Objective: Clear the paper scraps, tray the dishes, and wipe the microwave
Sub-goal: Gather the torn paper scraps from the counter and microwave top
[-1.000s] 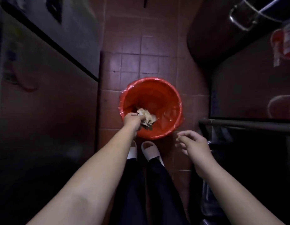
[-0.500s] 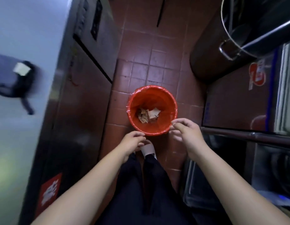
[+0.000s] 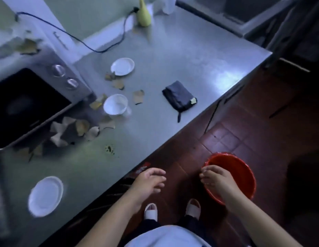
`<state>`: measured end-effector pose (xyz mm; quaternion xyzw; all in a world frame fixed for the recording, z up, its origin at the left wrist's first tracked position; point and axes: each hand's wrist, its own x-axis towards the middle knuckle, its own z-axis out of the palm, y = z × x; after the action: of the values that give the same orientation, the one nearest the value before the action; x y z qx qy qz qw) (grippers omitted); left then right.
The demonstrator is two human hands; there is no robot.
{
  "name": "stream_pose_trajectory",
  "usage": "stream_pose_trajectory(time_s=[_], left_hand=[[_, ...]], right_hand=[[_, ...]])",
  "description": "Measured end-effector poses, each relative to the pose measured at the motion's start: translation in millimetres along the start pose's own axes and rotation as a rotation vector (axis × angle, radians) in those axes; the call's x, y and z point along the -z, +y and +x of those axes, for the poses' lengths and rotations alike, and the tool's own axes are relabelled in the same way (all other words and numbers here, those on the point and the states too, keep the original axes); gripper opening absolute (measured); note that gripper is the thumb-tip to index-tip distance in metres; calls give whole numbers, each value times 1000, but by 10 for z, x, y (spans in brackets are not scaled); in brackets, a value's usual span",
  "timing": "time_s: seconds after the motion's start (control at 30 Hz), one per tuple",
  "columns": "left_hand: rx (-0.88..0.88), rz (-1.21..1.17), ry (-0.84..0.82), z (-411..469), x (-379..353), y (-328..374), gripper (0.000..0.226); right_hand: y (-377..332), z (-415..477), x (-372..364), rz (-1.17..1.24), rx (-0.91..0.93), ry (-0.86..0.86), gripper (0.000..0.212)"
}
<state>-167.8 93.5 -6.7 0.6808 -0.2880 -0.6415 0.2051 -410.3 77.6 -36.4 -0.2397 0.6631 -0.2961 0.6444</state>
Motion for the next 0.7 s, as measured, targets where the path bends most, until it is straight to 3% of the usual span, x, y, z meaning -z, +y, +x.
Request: stream_pose_trajectory(time_s=[0.23, 0.43, 0.6, 0.7], left_hand=[[-102, -343, 233, -362, 1263, -286, 12], [-189, -532, 507, -474, 2758, -645, 14], [-140, -297, 781, -132, 4132, -922, 14], [-71, -75, 829, 164, 4791, -974, 32]], right_hand=[[-460, -61, -1277, -196, 124, -170, 19], [-542, -298, -2550, -321, 151, -271, 13], [-515, -483, -3513, -406, 160, -317, 12], [-478, -531, -3973, -442, 158, -329, 11]])
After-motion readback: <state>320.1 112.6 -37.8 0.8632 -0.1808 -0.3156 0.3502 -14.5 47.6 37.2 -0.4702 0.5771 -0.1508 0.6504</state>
